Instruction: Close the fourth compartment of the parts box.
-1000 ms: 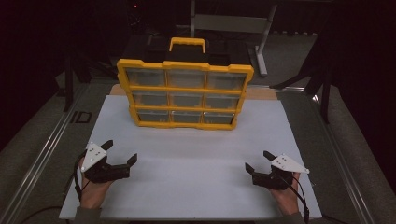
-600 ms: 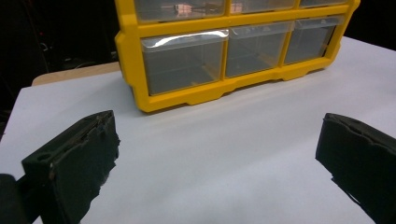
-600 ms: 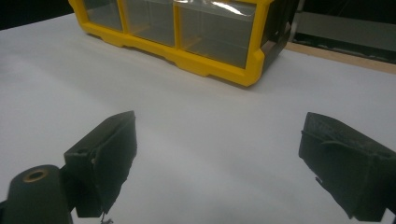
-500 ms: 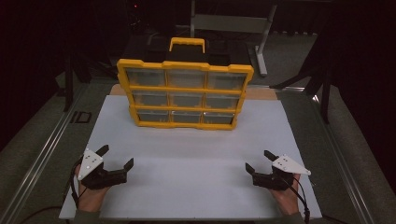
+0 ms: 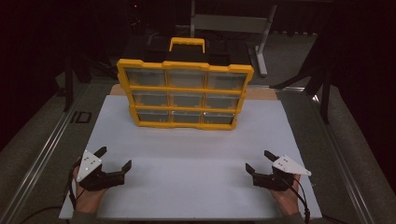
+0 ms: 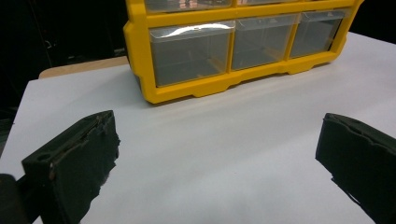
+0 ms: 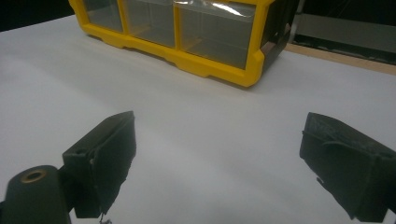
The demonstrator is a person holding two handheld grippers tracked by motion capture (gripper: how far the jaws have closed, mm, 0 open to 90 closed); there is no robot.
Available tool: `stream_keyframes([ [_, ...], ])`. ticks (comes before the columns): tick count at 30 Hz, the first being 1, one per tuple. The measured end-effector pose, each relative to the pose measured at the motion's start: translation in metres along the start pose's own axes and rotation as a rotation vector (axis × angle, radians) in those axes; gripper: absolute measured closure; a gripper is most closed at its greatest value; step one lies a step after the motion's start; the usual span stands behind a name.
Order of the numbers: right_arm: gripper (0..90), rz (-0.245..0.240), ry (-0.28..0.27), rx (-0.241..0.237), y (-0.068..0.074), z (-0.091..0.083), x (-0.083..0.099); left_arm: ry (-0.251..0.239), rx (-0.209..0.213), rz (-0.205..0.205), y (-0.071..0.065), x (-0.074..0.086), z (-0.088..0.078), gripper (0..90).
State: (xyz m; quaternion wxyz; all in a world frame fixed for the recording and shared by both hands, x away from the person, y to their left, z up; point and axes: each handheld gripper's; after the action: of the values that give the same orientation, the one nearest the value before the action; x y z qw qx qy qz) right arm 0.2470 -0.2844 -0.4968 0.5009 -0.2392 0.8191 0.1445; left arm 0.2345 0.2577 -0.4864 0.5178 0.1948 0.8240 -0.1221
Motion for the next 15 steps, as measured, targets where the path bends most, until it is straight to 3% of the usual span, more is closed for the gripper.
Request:
stream_keyframes([
  [15,10.7,0.004,-0.007,0.002,-0.0018,-0.0021,0.0003,0.009,-0.007,0.022,-0.0016,0.0014,0.0001,0.1],
])
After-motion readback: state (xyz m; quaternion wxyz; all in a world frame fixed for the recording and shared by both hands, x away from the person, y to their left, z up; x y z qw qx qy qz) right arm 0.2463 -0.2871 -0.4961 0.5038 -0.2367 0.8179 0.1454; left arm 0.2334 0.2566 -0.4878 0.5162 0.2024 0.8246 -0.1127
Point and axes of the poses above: each handheld gripper's, and its own axes: z roughly forward along the jaws, x roughly out of its underside, y roughly to its left, and after that the axes turned 5 degrees about y, right-handed
